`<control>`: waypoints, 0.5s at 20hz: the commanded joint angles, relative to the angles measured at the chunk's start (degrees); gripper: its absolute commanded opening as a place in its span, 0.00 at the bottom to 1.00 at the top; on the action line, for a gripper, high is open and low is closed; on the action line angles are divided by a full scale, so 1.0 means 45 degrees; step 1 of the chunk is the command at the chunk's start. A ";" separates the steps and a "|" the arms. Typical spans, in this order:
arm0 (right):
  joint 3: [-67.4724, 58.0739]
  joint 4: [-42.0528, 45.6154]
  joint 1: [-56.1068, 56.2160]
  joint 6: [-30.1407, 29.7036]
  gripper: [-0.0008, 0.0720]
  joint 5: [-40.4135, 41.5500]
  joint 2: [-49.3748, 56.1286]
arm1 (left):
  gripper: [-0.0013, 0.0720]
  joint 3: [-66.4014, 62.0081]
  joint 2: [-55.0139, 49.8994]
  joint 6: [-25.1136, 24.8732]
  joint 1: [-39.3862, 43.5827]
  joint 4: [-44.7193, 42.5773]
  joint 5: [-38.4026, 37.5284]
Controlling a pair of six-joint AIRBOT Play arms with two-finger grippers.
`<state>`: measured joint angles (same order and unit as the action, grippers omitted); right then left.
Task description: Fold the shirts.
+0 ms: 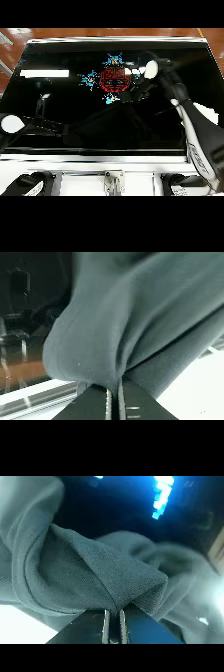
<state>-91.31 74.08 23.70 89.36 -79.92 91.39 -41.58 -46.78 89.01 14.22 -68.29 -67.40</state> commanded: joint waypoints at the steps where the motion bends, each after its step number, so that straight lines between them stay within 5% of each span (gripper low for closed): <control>1: 0.0024 -0.0738 -0.0019 0.0092 0.53 0.0525 0.1501 | 0.08 0.1200 -0.0359 0.0180 0.0000 0.1292 0.2035; 2: -0.0029 -0.0539 -0.0112 -0.0019 0.87 0.0287 0.1413 | 0.08 0.1214 -0.0418 0.0146 0.0000 0.1370 0.2113; 8: -0.0214 0.3808 -0.2239 -0.1161 0.88 -0.3667 -0.0709 | 0.08 0.1209 -0.0452 0.0053 -0.0005 0.1375 0.2268; 10: 0.0432 0.2769 -0.3755 -0.1146 0.88 -0.4124 -0.1234 | 0.08 0.1209 -0.0447 0.0039 -0.0005 0.1375 0.2268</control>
<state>-91.29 84.29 13.80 85.21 -91.57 89.10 -36.34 -48.75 89.60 14.20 -62.52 -57.89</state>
